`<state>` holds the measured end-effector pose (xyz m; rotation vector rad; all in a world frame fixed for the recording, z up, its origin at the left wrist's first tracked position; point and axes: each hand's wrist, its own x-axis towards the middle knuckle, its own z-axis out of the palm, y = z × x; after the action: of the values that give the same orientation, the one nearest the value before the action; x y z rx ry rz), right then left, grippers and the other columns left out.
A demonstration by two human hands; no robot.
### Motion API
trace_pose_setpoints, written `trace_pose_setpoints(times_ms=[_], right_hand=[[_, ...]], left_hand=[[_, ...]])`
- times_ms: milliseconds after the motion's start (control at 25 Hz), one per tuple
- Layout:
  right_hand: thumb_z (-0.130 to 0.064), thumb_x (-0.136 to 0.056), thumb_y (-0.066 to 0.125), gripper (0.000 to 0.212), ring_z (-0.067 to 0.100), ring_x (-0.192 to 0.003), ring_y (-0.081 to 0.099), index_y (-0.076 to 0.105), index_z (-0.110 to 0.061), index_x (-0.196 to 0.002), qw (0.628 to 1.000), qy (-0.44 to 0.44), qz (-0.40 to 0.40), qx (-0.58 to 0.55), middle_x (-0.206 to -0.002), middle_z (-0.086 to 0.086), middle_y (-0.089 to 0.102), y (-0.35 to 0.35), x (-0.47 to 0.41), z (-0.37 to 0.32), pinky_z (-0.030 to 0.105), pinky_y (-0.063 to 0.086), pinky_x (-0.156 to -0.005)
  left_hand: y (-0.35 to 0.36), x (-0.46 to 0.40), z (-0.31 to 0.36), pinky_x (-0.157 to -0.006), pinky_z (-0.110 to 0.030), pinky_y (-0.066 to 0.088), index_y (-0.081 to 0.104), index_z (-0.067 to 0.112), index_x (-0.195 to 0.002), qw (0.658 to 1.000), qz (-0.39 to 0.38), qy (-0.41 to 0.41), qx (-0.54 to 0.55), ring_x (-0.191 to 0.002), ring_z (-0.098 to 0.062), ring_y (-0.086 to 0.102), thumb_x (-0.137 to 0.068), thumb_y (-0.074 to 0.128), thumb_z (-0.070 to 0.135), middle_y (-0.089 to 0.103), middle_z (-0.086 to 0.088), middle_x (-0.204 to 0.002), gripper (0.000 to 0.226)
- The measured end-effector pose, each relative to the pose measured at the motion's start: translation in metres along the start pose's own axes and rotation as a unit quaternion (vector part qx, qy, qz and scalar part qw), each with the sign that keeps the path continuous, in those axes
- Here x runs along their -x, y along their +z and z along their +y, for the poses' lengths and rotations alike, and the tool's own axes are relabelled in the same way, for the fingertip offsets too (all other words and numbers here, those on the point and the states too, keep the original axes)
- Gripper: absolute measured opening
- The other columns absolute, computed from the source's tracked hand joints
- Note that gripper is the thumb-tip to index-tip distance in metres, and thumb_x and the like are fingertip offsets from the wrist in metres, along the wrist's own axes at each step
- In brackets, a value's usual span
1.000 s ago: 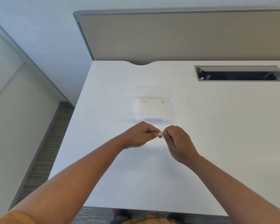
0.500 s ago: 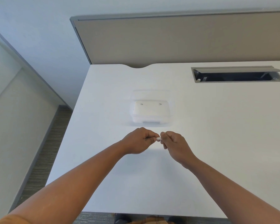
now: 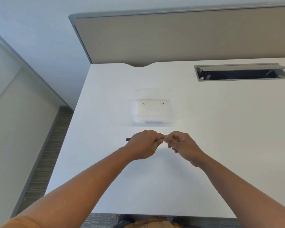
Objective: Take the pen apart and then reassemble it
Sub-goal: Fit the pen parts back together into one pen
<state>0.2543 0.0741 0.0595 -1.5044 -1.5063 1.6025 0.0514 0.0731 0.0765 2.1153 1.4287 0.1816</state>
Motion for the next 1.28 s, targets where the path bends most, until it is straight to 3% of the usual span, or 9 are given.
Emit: trace_pose_setpoints(times_ms=[120,200,440,600,680,880,1040,1280], right_hand=[[-0.035,-0.096,0.065,0.021,0.011,-0.061,0.047,0.068,-0.022,-0.079,0.999,-0.031,0.005,0.039,-0.070,-0.007,0.061,-0.004,-0.005,0.007,0.026,0.040,-0.057],[-0.031,-0.096,0.065,0.020,0.012,-0.059,0.043,0.067,-0.021,-0.078,0.998,-0.032,0.034,0.041,-0.068,-0.005,0.057,-0.008,-0.008,0.012,0.027,0.036,-0.054],[-0.025,-0.096,0.065,0.020,0.009,-0.055,0.038,0.067,-0.023,-0.076,0.996,-0.031,0.073,0.030,-0.066,-0.008,0.051,-0.014,-0.014,0.024,0.022,0.034,-0.052],[-0.021,-0.093,0.069,0.013,0.007,-0.057,0.043,0.069,-0.025,-0.080,0.994,-0.037,0.088,0.047,-0.066,-0.011,0.054,-0.013,-0.023,0.028,0.015,0.037,-0.052],[-0.020,-0.090,0.071,0.012,0.008,-0.059,0.045,0.069,-0.025,-0.080,0.993,-0.039,0.092,0.070,-0.069,-0.007,0.058,-0.013,-0.029,0.030,0.015,0.039,-0.054],[-0.013,-0.087,0.071,0.014,0.003,-0.063,0.052,0.066,-0.022,-0.078,0.976,-0.082,0.090,0.178,-0.073,-0.009,0.064,-0.007,-0.045,0.037,0.010,0.042,-0.062],[-0.013,-0.087,0.069,0.008,0.009,-0.073,0.058,0.067,-0.019,-0.082,0.967,-0.080,0.085,0.226,-0.082,-0.006,0.066,-0.005,-0.055,0.044,0.021,0.044,-0.068],[-0.013,-0.088,0.071,0.007,0.006,-0.076,0.057,0.070,-0.019,-0.086,0.962,-0.060,0.094,0.248,-0.089,-0.003,0.062,-0.003,-0.063,0.055,0.019,0.040,-0.067]], left_hand=[[0.000,0.000,-0.010,-0.077,-0.026,0.044,0.058,0.029,-0.135,1.000,-0.017,-0.019,0.018,-0.109,-0.017,0.059,-0.104,0.049,0.033,0.067,0.003,-0.119,0.033],[-0.003,0.004,-0.023,-0.090,-0.029,0.043,0.056,0.026,-0.138,0.999,-0.006,-0.034,0.029,-0.110,-0.017,0.056,-0.103,0.052,0.028,0.066,0.003,-0.119,0.035],[-0.010,0.018,-0.063,-0.080,-0.025,0.046,0.069,0.022,-0.119,0.987,0.071,-0.098,0.109,-0.091,-0.011,0.061,-0.098,0.059,0.014,0.066,0.009,-0.100,0.024],[-0.006,0.015,-0.072,-0.082,-0.021,0.049,0.075,0.020,-0.109,0.979,0.099,-0.106,0.142,-0.095,-0.015,0.063,-0.096,0.060,0.007,0.070,0.001,-0.103,0.024],[-0.002,0.013,-0.075,-0.083,-0.014,0.046,0.075,0.018,-0.111,0.977,0.100,-0.116,0.150,-0.097,-0.014,0.063,-0.095,0.061,0.005,0.069,0.002,-0.106,0.025],[0.010,0.006,-0.084,-0.093,-0.029,0.050,0.074,0.015,-0.112,0.978,0.090,-0.132,0.130,-0.099,-0.016,0.063,-0.092,0.062,0.003,0.068,0.003,-0.107,0.026],[0.016,0.001,-0.089,-0.092,-0.032,0.050,0.075,0.017,-0.105,0.981,0.093,-0.127,0.110,-0.096,-0.015,0.060,-0.090,0.065,0.005,0.065,0.007,-0.101,0.022],[0.020,-0.005,-0.096,-0.082,-0.022,0.046,0.077,0.017,-0.103,0.979,0.093,-0.134,0.122,-0.088,-0.011,0.058,-0.088,0.068,0.005,0.060,0.009,-0.095,0.020]])
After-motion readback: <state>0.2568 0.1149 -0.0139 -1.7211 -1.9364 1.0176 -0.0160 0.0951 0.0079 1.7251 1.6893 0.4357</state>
